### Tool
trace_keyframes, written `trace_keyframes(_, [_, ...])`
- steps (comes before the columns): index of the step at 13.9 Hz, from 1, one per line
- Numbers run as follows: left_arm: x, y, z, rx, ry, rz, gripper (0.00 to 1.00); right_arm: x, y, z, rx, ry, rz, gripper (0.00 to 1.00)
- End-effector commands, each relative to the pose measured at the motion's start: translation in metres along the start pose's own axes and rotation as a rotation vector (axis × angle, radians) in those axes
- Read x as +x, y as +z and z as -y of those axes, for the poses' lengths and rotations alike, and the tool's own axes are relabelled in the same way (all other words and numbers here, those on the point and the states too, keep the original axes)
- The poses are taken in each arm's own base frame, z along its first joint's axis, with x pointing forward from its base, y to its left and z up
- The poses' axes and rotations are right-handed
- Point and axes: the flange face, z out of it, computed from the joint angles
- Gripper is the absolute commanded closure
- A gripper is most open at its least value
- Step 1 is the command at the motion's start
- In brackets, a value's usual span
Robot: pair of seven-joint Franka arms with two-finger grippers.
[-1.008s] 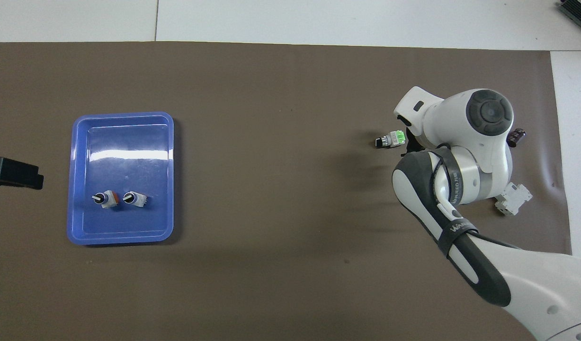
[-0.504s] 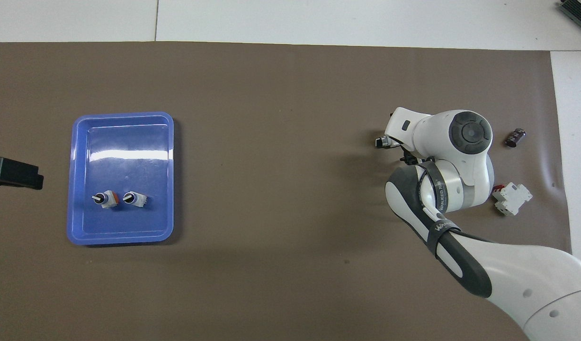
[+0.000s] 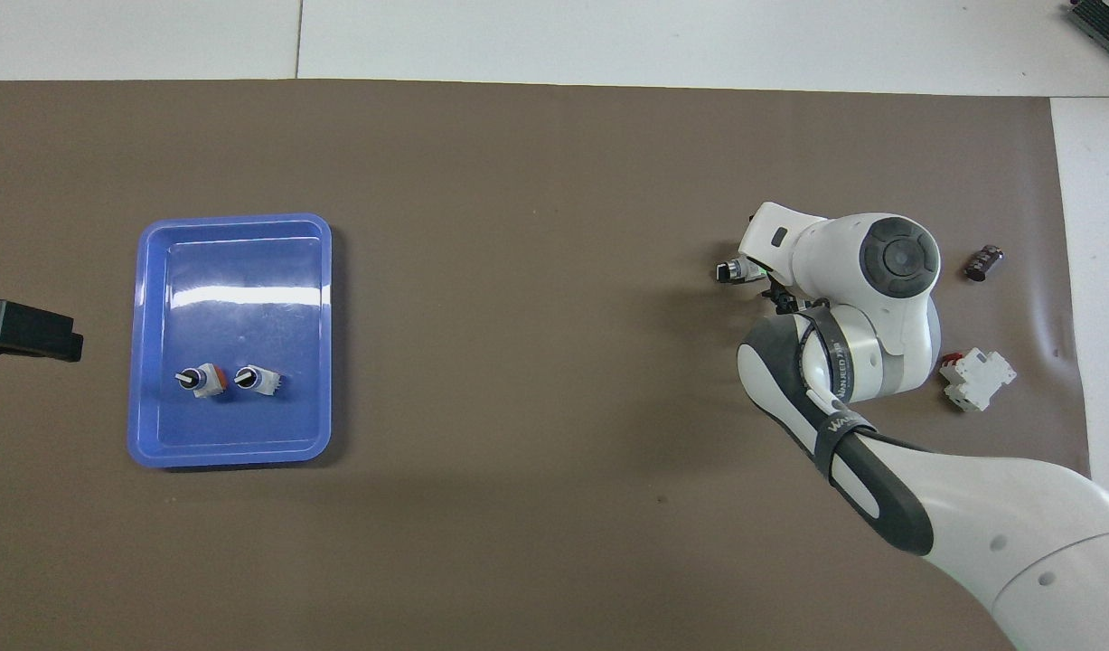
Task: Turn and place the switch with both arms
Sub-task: 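Lower the right gripper onto the green switch and grasp it, then lift the green switch and carry it toward the left gripper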
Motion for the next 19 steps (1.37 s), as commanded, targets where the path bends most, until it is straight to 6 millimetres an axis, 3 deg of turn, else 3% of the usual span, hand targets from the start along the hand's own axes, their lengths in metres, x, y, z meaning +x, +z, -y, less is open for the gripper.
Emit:
trace_keyframes(1, [-0.009,-0.001,0.003,0.018,-0.008,0.003,0.0,0.005,0.002,-0.001,-0.01,0.027,-0.002,0.15])
trace_keyframes(3, [-0.009,0.0,0.002,0.018,-0.007,0.004,0.0,0.006,0.005,0.0,-0.006,0.029,-0.004,0.21])
trace_keyframes(4, [-0.009,-0.001,0.002,0.018,-0.007,0.003,0.0,0.004,0.011,0.002,0.002,0.033,-0.004,0.36])
trace_keyframes(5, [-0.009,0.0,0.002,0.018,-0.007,0.004,0.0,0.003,0.012,0.002,-0.006,0.036,-0.003,0.8])
trace_keyframes(6, [-0.009,-0.001,0.002,0.018,-0.007,0.003,0.0,0.003,0.015,0.003,0.0,0.042,-0.004,1.0])
trace_keyframes(9, [-0.009,0.0,0.003,0.018,-0.008,0.004,0.0,0.007,0.014,0.009,0.086,0.031,-0.002,1.0])
trace_keyframes(11, [-0.009,0.0,0.002,0.018,-0.007,0.004,0.0,0.013,-0.013,0.002,0.09,0.026,-0.026,1.0])
trace_keyframes(12, [-0.009,-0.001,0.002,0.018,-0.007,0.003,0.0,0.035,-0.032,-0.005,0.091,0.027,-0.075,1.0])
trace_keyframes(15, [-0.009,0.0,0.003,0.018,-0.008,0.004,0.0,0.076,-0.079,-0.016,0.074,0.148,-0.264,1.0])
trace_keyframes(19, [-0.009,-0.001,0.002,0.018,-0.007,0.003,0.0,0.136,-0.116,-0.022,0.052,0.227,-0.454,1.0])
